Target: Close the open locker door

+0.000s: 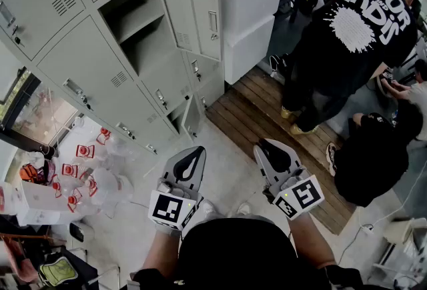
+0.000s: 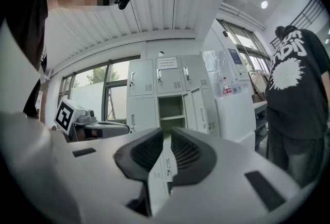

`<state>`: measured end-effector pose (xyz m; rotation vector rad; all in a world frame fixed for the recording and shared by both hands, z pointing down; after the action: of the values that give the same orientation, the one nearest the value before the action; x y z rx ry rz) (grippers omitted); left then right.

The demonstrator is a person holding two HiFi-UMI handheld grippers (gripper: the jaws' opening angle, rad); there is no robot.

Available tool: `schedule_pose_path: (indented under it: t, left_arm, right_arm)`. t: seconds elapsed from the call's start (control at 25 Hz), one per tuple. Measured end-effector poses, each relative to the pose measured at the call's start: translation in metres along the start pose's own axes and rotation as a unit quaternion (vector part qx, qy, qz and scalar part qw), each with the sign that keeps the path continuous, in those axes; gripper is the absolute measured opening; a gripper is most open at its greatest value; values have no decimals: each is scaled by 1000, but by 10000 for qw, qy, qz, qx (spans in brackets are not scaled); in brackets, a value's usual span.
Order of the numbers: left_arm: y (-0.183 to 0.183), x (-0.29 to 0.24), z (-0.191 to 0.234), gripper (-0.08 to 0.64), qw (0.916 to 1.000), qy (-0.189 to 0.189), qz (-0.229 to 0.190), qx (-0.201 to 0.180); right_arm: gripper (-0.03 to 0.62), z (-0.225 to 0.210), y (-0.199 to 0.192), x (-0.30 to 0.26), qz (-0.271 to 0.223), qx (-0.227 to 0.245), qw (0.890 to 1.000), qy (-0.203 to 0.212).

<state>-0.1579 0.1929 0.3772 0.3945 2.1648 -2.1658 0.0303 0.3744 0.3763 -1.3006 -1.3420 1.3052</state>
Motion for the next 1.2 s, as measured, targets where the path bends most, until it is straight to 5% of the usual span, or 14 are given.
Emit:
schedule_pose_path:
  t: [0.6,1.2]
  left_arm:
    - [-9,31,44,23,9999,-84,-59,86]
    - [-25,34,115,23,9990,-393,-171,118]
  right_arm:
    - [64,42,1,-25,-22,-24,9999,-112]
    - [64,58,-5,-63,-62,-276,9971,-710]
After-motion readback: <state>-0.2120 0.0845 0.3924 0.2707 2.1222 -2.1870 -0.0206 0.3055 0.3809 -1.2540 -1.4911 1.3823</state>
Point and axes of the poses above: the fingertips, and each gripper's own axes: x backward along the fingers, z to its left, y out of its top, the point moved 10 cm from there along x, backward along the fingers, and after that the axes turned 8 degrees about z, right-handed, at the moved point
